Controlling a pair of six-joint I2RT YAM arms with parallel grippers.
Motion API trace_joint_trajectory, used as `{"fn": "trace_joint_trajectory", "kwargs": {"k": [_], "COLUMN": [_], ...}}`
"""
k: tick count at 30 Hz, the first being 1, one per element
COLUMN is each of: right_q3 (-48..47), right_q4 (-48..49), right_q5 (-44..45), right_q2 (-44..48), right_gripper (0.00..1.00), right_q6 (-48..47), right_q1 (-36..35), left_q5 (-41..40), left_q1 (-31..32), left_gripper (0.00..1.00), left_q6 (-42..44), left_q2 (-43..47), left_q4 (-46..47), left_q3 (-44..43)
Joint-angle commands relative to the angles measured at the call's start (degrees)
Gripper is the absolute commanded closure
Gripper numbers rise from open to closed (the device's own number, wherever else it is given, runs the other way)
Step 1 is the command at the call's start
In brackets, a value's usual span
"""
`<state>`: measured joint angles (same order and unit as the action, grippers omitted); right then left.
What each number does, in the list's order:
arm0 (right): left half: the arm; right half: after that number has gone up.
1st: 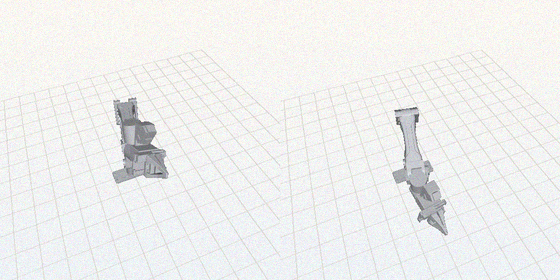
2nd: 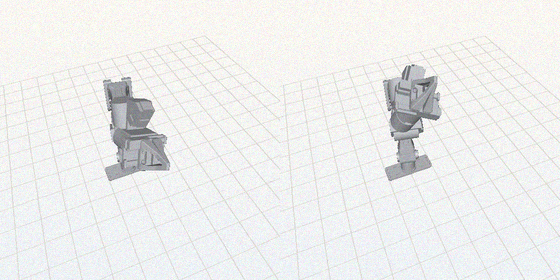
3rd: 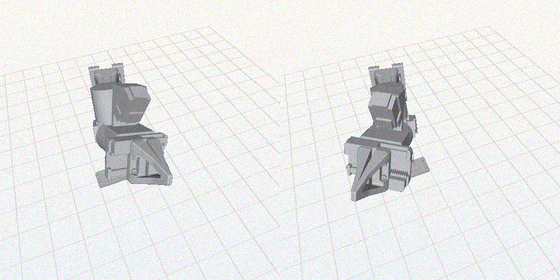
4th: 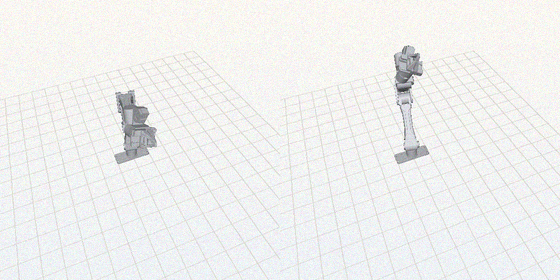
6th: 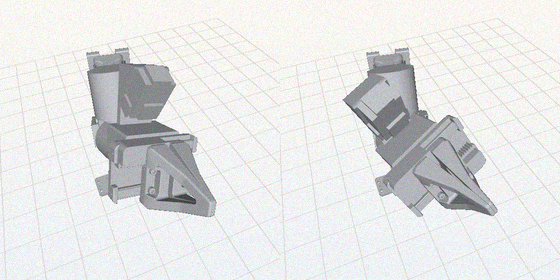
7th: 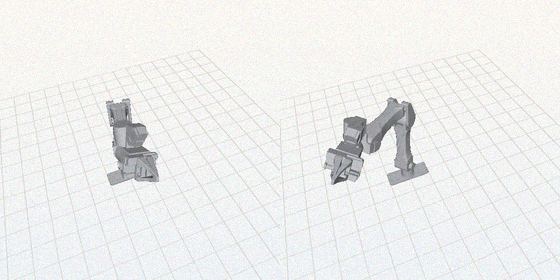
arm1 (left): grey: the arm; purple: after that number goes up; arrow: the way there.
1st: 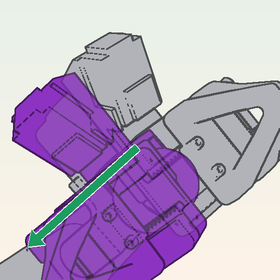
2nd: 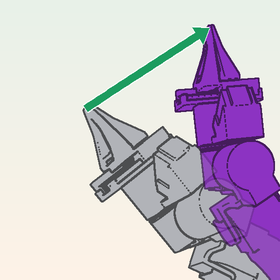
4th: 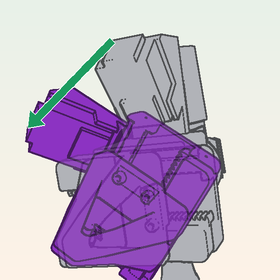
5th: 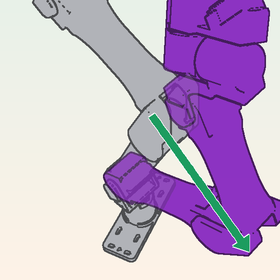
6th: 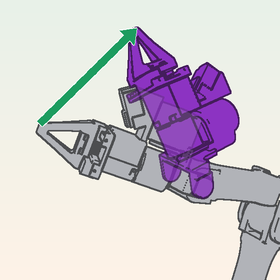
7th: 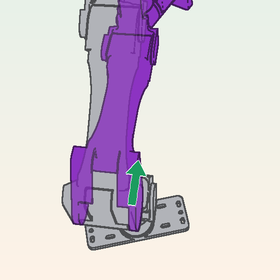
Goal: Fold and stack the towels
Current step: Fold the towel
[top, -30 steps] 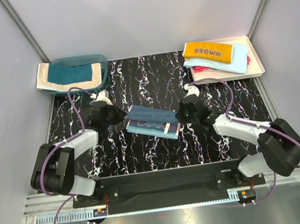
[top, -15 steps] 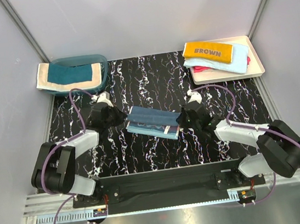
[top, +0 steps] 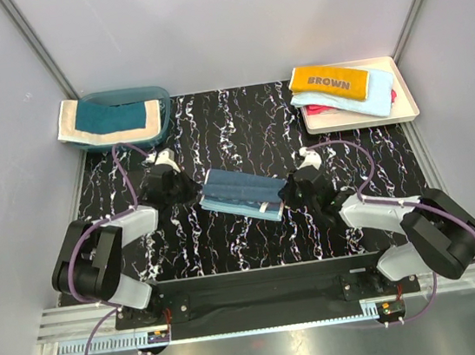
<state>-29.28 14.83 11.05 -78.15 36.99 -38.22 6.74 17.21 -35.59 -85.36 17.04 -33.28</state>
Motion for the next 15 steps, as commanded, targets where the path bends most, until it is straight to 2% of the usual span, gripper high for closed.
{"fn": "trace_joint_trajectory", "kwargs": {"k": [1, 10, 11, 15], "right_q3": [1.2, 4.1, 4.2, 4.7], "right_q4": [3.1, 5.3, 4.9, 3.5], "right_q5": [0.4, -3.5, -3.8, -4.1], "right_q2": [-0.3, 0.7, 1.2, 3.3], "right_gripper": [0.86, 0.76, 0.76, 0.76], "right_q6": [1.3, 2.7, 2.7, 3.2], "right_q1": [-0.5, -0.6, -0.6, -0.6], "left_q5": [-4.0, -5.3, -5.3, -5.2], "left_q1": [-0.4, -0.3, -0.3, -0.3], "left_gripper": [1.0, 1.0, 0.96, 0.94], "left_q6": [0.0, -0.8, -1.0, -1.2], "left_q2": [-0.4, -0.7, -0.7, -0.3], "left_q4": [3.0, 0.9, 0.7, -0.3], "left_q3": [0.1, -0.5, -0.5, -0.6]}}
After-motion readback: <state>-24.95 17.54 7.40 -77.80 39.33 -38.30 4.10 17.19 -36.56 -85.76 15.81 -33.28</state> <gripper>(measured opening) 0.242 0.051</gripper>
